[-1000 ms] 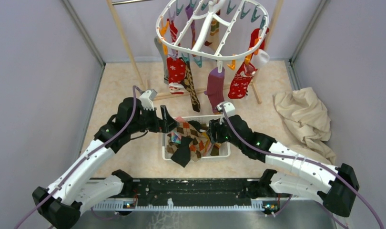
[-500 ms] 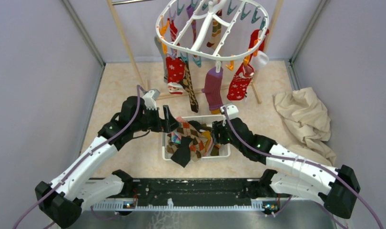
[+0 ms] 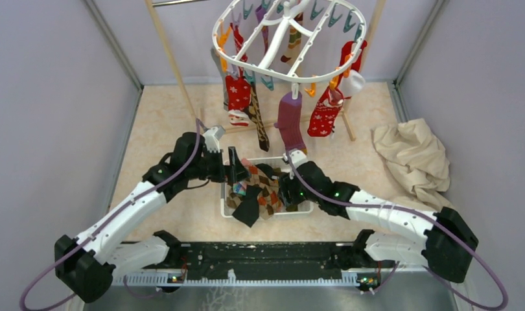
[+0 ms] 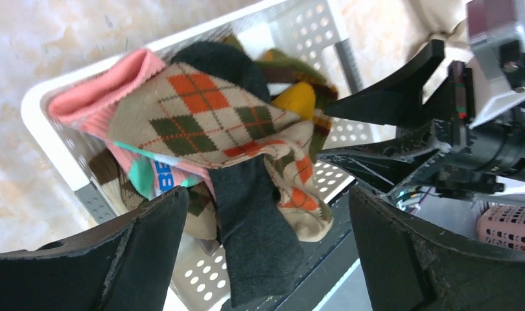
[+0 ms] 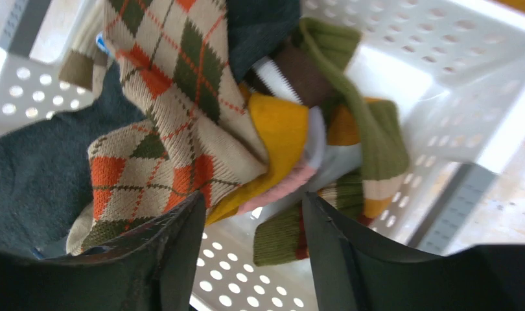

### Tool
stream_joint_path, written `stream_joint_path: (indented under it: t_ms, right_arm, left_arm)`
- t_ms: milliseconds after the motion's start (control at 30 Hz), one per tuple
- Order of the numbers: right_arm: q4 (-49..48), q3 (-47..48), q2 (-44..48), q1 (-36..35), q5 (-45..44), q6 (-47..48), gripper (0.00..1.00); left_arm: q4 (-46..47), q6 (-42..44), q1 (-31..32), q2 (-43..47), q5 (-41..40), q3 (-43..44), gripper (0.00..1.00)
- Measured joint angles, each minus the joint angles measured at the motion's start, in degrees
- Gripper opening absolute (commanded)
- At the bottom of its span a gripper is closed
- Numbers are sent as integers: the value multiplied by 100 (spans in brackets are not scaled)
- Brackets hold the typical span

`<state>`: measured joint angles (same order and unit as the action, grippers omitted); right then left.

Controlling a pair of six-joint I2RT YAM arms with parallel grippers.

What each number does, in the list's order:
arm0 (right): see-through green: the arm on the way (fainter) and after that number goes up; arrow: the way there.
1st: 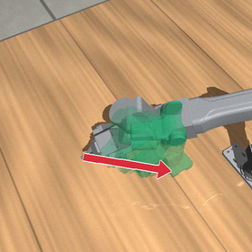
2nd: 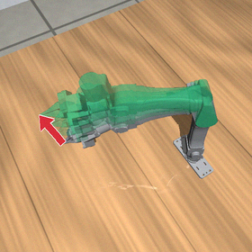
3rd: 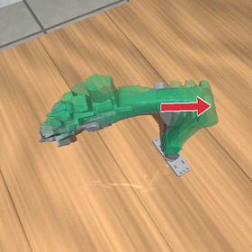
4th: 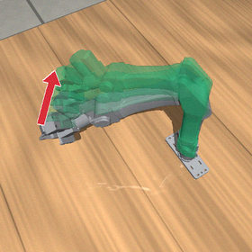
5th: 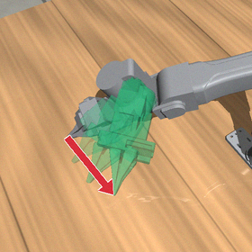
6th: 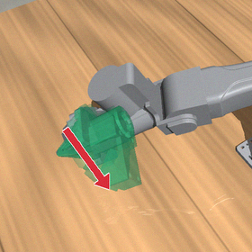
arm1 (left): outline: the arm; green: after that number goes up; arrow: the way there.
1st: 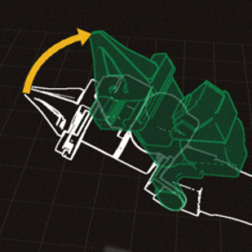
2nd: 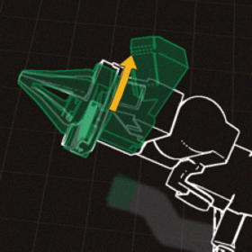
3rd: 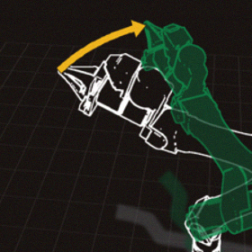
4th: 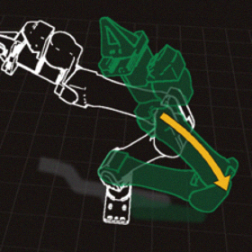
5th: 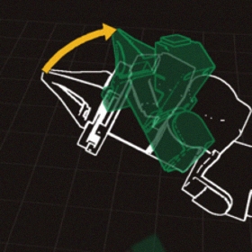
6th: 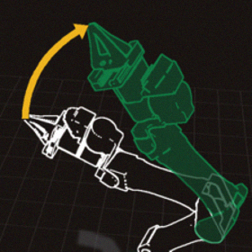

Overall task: Remove the socks clipped to the hanger
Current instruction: Adjust the sock at the bin.

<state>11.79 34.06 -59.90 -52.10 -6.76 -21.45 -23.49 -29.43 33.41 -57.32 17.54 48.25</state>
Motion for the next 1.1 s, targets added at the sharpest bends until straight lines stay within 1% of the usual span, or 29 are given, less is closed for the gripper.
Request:
stream_joint_path:
  t_ms: [167, 267, 400, 533, 633, 900, 1100]
  right_arm:
    - [-155, 0, -472, -260, 393, 55, 55]
    - [-289, 0, -684, -385, 518, 70, 54]
    - [-400, 76, -1169, -417, 527, 70, 42]
    - [-398, 293, -1727, -452, 326, -13, 33]
    - [-326, 437, -1797, -481, 125, -68, 30]
    - [4, 1005, -1578, -490, -612, 7, 27]
    - [118, 1226, -1685, -483, -1021, 66, 26]
  left_arm:
    - [83, -63, 57, -350, 24, -494, 99]
    - [101, -81, 63, -380, 4, -817, 99]
    - [190, -81, 63, -466, -20, -914, 99]
    - [286, -79, 63, -498, -46, -927, 99]
    - [299, -79, 70, -494, -61, -927, 99]
    - [293, -52, 92, -341, -146, -929, 99]
    - [284, -50, 92, -223, -179, -927, 99]
